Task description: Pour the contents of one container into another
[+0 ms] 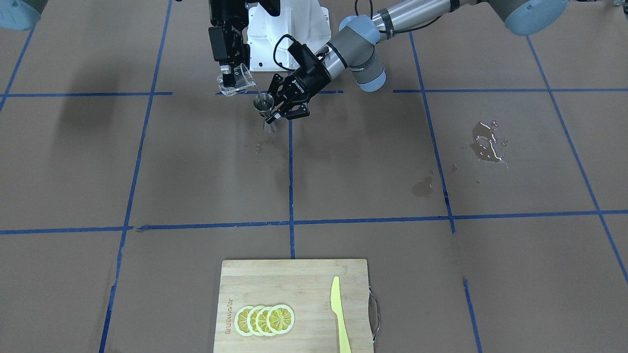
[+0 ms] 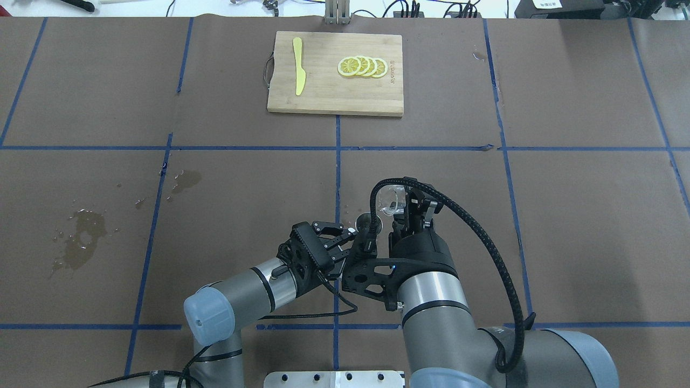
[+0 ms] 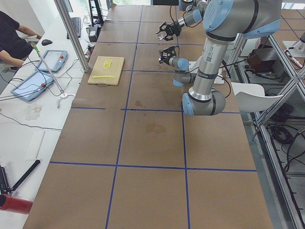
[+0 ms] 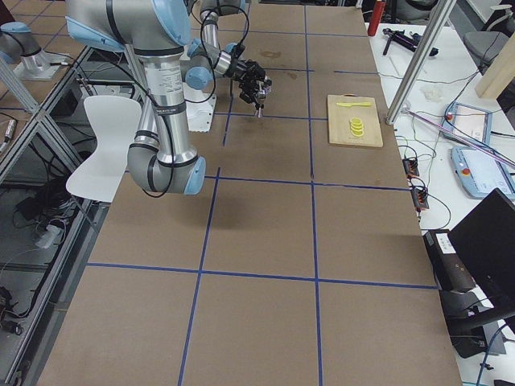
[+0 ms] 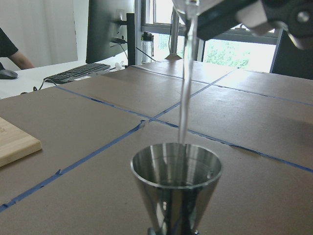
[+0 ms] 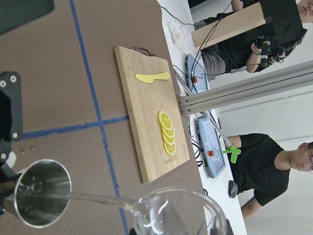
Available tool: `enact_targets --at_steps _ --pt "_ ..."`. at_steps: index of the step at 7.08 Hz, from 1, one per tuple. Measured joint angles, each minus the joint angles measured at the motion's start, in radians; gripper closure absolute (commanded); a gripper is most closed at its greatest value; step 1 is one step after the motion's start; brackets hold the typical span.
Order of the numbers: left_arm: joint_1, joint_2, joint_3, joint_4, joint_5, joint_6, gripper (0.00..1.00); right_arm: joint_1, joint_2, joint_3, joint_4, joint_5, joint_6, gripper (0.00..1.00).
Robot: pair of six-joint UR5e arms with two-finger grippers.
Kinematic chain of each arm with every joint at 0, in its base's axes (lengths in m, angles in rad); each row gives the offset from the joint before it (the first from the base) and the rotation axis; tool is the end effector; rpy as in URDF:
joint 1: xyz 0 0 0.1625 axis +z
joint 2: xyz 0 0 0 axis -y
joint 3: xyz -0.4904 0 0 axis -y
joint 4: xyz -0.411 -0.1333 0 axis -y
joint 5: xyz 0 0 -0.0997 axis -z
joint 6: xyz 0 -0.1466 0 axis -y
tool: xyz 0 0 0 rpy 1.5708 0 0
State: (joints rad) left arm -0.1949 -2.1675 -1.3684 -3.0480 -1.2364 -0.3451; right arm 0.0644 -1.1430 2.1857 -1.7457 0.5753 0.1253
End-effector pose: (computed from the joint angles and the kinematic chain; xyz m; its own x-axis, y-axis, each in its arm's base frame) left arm 0.7083 -0.3247 0.2740 0.3633 0.8344 -0.4146 0.4394 0.2390 0.8659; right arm -0.5183 -0.2903 0.2292 0.7491 -0.4926 -0.4428 0.5559 0.1040 0.8247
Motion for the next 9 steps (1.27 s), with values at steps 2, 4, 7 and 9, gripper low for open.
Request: enact_targets --at_steps 2,4,7,9 --pt "0.000 0.000 0.000 0.000 0.000 0.000 1.00 0.001 0.024 -0.002 -0.046 0.000 -0.014 1.00" --pt "0.000 0.000 0.000 0.000 0.000 0.000 1.00 0.001 0.029 -0.004 -0.061 -0.002 -0.037 1.00" --pt "0.000 0.000 0.000 0.000 0.000 0.000 1.00 0.000 0.039 -0.007 -0.100 -0.005 -0.069 1.00" --pt "0.001 0.000 0.000 0.000 0.000 0.000 1.00 0.000 0.044 -0.007 -0.109 -0.006 -0.080 1.00"
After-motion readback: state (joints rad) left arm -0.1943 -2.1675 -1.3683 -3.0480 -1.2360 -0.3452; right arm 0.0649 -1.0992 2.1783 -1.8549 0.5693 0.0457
